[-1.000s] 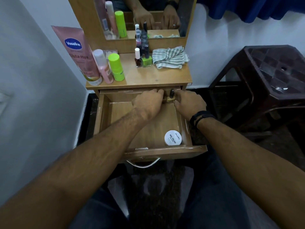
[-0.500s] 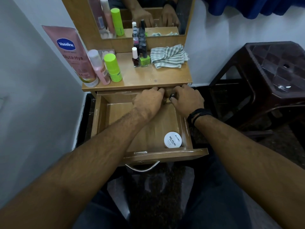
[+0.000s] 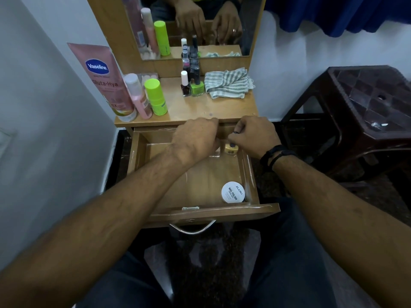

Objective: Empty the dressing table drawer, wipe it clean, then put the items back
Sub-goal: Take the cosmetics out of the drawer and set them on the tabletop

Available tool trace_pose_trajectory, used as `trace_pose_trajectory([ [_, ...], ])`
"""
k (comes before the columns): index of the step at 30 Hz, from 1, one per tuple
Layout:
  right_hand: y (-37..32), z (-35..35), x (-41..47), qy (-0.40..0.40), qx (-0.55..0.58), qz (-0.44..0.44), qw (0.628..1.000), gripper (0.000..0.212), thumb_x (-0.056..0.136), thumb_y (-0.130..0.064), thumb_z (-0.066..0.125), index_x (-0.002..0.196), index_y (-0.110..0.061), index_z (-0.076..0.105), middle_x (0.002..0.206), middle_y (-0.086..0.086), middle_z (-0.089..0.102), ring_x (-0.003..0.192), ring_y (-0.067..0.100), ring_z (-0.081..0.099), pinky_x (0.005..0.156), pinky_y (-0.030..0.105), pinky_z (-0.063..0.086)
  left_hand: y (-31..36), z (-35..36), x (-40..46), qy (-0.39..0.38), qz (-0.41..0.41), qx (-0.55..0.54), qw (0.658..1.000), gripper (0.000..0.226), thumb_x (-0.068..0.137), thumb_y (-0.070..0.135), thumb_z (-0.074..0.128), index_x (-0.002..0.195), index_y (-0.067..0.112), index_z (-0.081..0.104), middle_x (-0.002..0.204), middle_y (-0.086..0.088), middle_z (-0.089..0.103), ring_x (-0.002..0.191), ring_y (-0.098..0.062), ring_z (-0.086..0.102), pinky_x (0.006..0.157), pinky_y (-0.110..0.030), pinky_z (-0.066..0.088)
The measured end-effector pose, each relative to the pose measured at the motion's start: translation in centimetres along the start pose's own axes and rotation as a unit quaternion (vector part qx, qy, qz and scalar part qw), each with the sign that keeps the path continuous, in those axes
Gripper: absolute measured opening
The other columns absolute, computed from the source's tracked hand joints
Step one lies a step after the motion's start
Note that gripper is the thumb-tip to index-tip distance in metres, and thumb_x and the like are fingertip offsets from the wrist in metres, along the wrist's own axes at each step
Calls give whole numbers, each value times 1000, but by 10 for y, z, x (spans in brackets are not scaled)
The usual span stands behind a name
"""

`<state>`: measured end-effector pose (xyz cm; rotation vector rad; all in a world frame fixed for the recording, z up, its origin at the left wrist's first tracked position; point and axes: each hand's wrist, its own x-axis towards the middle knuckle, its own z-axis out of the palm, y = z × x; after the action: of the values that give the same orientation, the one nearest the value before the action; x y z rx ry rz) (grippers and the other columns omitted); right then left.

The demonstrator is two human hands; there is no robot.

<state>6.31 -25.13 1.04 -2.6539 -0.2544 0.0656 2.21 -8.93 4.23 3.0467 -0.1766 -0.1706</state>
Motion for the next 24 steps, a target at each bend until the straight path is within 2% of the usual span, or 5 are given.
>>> trace_pose_trajectory([
  [5, -27, -40, 16, 14, 34, -19, 999, 12, 68, -29, 75, 69, -19, 69, 66, -8, 64, 68, 9, 57, 52, 22, 37, -15, -61, -6, 27, 16, 59, 998, 23, 94, 33, 61, 111, 21, 71, 106, -7, 69, 89, -27, 63, 71, -36, 53],
  [8, -47, -54, 32, 43, 55, -46, 997, 11, 71, -28, 76, 74, -18, 71, 67, -12, 62, 68, 4, 54, 54, 19, 36, -24, -93, 7, 67, 11, 78, 995, 21, 97, 32, 60, 109, 19, 70, 100, -6, 68, 89, -27, 65, 75, -41, 57],
  [11, -66, -56, 47, 69, 62, -70, 993, 9, 71, -26, 76, 72, -17, 73, 70, -8, 66, 68, 5, 54, 54, 18, 36, -35, -109, 24, 97, -16, 91, 991, 19, 98, 29, 60, 110, 18, 70, 97, -6, 64, 83, -26, 60, 66, -39, 51],
  [18, -94, -37, 78, 93, 64, -65, 991, 7, 70, -18, 66, 71, -14, 72, 73, 0, 70, 75, 18, 63, 67, 35, 55, -52, -95, 54, 101, -54, 108, 988, 22, 96, 24, 63, 116, 17, 68, 106, -11, 61, 90, -32, 60, 64, -39, 41],
  [24, -102, -29, 92, 94, 63, -67, 991, 11, 74, -20, 65, 81, -16, 73, 80, 2, 69, 83, 24, 63, 80, 43, 54, -61, -85, 63, 104, -68, 96, 988, 21, 96, 21, 60, 115, 15, 67, 103, -11, 61, 88, -33, 57, 65, -39, 41],
])
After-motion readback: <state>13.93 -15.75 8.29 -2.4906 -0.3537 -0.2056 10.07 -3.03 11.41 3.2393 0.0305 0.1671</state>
